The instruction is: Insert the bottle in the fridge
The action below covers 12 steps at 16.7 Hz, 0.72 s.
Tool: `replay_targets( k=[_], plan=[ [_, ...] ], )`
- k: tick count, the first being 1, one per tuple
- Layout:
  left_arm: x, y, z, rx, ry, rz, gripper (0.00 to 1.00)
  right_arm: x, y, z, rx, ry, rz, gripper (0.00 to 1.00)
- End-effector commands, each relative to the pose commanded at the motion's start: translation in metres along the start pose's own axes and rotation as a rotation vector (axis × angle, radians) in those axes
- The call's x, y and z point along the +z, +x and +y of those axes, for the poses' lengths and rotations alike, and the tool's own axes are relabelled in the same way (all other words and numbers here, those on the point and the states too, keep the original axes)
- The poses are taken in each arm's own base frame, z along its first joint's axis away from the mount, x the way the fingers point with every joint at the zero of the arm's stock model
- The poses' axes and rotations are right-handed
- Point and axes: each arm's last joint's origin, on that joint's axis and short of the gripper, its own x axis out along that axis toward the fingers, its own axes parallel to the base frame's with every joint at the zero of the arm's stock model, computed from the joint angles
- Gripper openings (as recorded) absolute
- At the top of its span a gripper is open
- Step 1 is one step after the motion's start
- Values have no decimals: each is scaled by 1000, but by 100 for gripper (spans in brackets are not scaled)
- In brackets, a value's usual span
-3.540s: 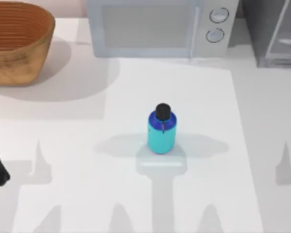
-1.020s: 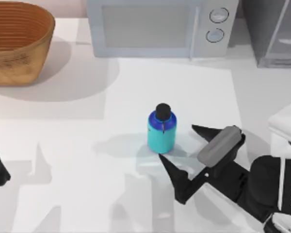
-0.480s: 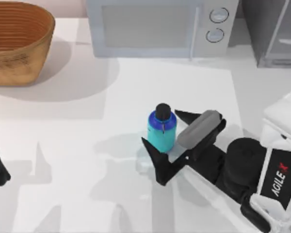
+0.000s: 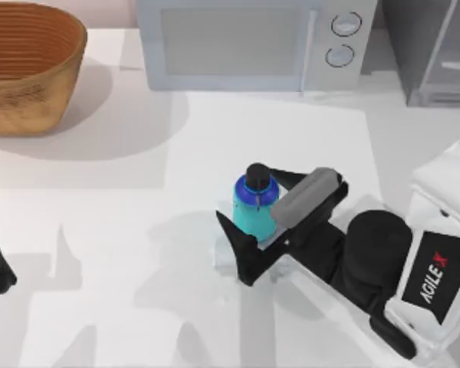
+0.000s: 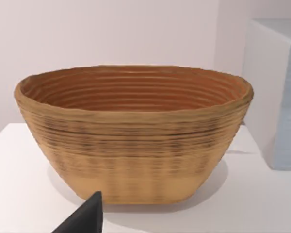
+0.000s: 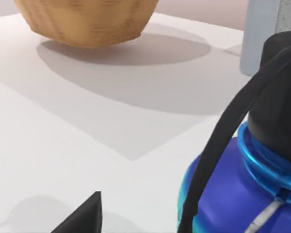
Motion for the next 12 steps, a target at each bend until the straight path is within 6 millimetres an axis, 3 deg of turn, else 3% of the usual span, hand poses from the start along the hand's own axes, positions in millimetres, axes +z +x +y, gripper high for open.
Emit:
replay_targets(
  k=[12],
  plan=[
    [0,0,0,0,0,0,100,0,0,0,0,0,0,10]
  ],
)
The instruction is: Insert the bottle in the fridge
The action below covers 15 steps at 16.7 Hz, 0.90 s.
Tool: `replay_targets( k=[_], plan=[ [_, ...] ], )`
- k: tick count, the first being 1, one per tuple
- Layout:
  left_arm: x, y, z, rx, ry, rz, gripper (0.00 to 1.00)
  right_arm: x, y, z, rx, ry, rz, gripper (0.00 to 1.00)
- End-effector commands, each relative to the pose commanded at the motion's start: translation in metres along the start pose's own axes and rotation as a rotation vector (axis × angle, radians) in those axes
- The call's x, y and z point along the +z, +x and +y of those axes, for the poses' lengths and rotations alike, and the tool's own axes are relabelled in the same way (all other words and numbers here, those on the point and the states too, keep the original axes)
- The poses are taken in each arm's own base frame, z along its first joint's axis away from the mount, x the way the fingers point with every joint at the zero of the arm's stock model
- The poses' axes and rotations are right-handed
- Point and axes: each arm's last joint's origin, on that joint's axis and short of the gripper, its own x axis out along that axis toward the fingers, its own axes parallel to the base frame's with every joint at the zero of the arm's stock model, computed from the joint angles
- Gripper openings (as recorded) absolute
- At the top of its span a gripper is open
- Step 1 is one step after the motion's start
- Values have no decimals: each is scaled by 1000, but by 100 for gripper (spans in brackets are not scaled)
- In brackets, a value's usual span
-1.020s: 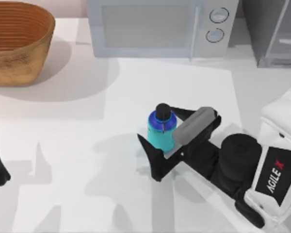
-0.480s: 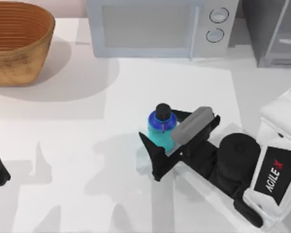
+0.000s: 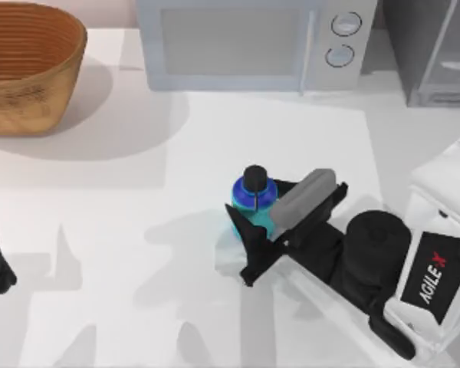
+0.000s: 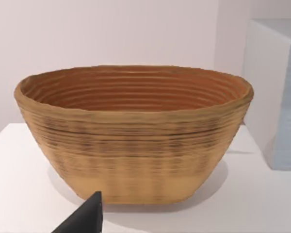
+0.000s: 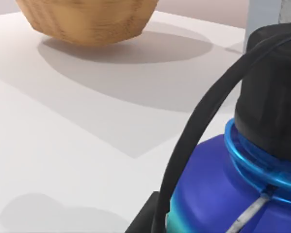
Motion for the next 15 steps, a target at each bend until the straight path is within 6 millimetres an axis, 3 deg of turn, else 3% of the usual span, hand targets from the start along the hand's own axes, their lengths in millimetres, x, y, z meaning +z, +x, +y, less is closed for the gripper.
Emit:
replay_targets(
  k=[2,11,15],
  plan=[
    [0,0,0,0,0,0,100,0,0,0,0,0,0,1],
    [0,0,0,0,0,0,100,1,0,-1,-3,1,-3,1],
    [0,0,0,0,0,0,100,13,-11,-17,2,3,-13,1]
  ],
)
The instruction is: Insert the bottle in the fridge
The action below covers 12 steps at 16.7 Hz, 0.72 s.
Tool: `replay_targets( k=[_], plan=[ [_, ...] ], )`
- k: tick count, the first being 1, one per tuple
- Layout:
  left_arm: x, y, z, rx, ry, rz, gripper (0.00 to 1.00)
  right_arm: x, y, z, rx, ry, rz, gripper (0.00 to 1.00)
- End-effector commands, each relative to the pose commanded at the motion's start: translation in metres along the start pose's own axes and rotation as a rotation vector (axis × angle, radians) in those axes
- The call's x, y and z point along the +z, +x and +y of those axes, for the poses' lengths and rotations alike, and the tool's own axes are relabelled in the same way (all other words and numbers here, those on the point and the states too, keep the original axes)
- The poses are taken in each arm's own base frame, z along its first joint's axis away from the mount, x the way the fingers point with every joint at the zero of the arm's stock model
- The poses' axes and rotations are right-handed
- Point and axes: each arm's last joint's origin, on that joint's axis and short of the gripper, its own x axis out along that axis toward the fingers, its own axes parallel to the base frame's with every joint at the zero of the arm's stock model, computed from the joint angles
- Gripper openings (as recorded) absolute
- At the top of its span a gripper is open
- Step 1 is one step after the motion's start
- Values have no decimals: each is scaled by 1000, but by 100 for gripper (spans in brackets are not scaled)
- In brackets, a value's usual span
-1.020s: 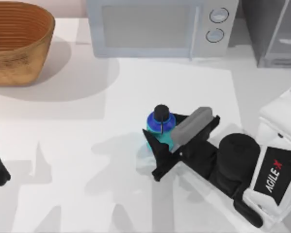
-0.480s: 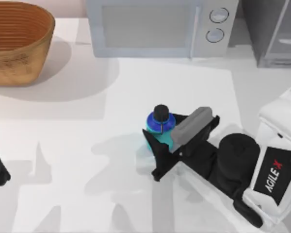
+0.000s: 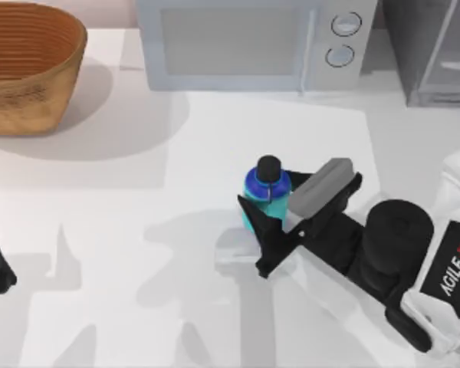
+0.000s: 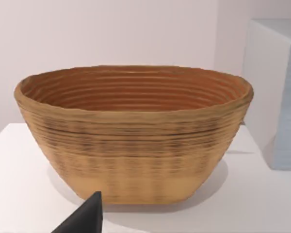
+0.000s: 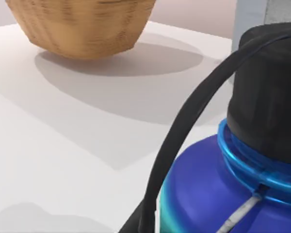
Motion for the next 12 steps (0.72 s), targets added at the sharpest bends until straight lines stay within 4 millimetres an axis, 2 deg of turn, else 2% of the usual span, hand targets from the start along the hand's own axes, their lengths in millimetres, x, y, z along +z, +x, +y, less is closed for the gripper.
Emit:
replay_targets(
  k=[7,10,12],
  plan=[
    [0,0,0,0,0,0,100,24,-49,-44,-4,3,18,1],
    [0,0,0,0,0,0,100,30,-63,-53,-5,-2,14,1],
    [0,0,0,0,0,0,100,31,-64,-54,-5,-2,13,1]
  ],
)
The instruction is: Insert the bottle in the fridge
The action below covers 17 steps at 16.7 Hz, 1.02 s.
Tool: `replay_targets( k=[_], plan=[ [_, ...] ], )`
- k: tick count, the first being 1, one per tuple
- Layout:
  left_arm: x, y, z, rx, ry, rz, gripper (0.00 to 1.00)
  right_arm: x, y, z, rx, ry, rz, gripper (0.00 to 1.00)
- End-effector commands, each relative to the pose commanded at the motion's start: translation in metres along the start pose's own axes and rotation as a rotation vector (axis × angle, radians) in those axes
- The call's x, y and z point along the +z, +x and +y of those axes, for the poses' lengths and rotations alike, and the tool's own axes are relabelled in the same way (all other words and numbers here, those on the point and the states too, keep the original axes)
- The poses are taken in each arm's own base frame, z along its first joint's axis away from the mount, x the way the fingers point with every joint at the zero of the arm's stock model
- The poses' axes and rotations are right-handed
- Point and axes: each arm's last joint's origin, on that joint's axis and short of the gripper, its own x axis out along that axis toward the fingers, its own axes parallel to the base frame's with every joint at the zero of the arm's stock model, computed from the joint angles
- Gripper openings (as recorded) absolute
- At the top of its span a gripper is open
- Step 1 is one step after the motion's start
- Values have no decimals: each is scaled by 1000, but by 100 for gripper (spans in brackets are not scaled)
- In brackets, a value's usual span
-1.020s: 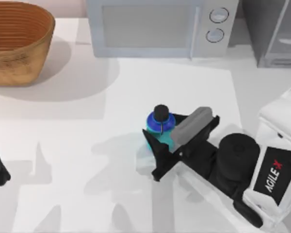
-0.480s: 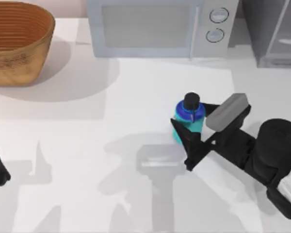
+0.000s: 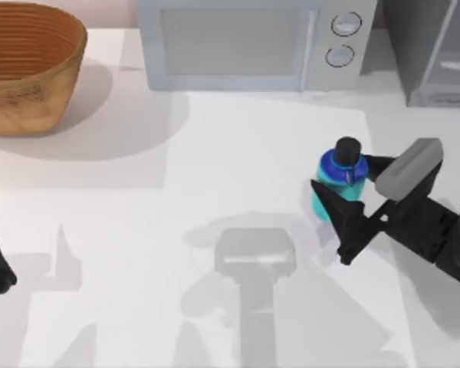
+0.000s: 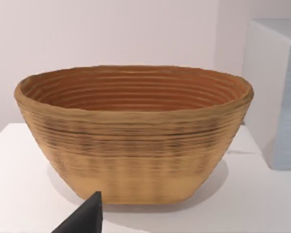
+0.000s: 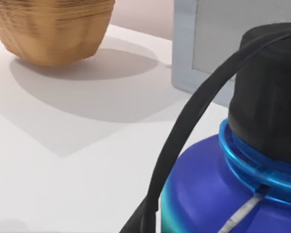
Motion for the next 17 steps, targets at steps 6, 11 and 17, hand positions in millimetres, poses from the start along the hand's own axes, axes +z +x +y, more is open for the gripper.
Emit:
replay_targets(
  k=[6,11,17],
  plan=[
    [0,0,0,0,0,0,100,6,0,0,-6,-3,-12,1],
    [0,0,0,0,0,0,100,43,-21,-7,-95,-11,-46,1],
    [0,0,0,0,0,0,100,87,-87,-5,-308,-4,-76,1]
  ],
)
